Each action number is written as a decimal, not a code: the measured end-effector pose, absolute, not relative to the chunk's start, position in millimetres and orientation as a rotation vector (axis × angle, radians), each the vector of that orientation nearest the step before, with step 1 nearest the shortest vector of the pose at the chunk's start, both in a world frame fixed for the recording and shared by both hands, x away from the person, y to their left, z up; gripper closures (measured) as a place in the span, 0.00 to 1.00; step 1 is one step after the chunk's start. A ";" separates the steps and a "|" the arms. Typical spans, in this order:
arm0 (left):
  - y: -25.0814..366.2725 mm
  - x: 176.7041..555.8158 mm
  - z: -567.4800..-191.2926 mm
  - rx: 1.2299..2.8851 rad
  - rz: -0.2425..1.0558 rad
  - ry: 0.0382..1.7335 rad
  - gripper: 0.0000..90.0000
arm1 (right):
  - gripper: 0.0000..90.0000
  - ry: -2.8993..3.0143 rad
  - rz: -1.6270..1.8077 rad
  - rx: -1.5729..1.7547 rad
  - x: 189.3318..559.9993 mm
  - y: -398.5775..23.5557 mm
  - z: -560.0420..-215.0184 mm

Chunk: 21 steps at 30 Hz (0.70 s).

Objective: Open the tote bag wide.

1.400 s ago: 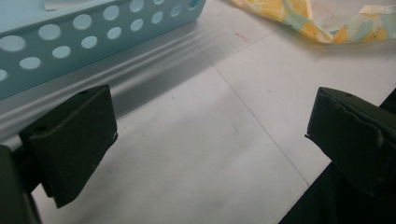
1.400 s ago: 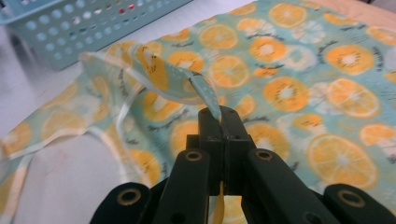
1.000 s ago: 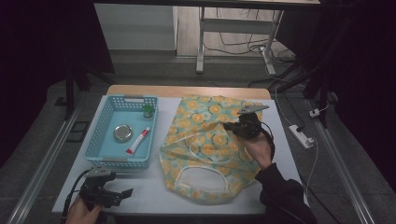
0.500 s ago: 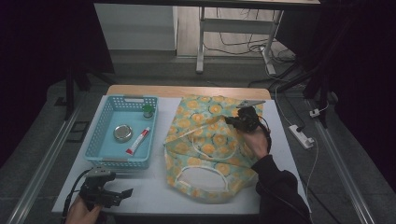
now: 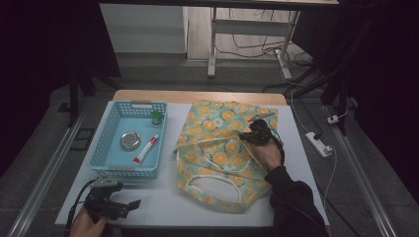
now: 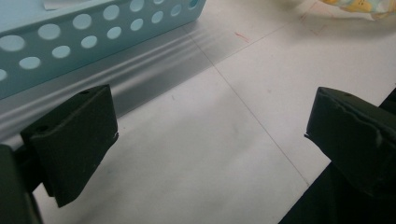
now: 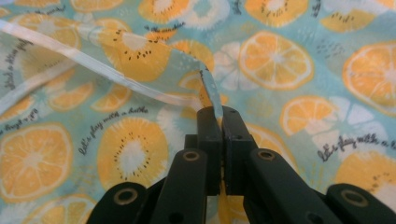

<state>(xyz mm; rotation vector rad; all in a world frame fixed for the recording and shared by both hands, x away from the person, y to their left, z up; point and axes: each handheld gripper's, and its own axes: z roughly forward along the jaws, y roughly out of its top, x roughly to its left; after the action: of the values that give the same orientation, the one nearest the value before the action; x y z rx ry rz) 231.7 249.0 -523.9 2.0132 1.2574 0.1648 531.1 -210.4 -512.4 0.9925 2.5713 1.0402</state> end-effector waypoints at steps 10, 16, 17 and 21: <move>249.7 231.3 -523.6 2.011 0.164 1.254 0.03 | 0.70 2.476 1.093 1.061 527.5 -216.9 -498.2; 249.8 230.8 -523.4 2.005 0.168 1.255 0.03 | 0.57 2.472 1.131 1.031 517.0 -219.2 -485.1; 249.9 230.6 -523.4 2.001 0.170 1.256 0.03 | 0.53 2.481 1.132 1.033 514.4 -218.5 -483.1; 250.5 230.7 -523.5 1.995 0.167 1.259 0.03 | 0.39 2.507 1.145 0.994 500.6 -214.3 -476.8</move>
<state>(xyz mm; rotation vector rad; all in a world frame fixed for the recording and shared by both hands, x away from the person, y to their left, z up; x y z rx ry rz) 230.7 250.5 -523.5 1.9953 1.2586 0.1673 500.6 -214.3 -476.8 0.9945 2.5075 1.1450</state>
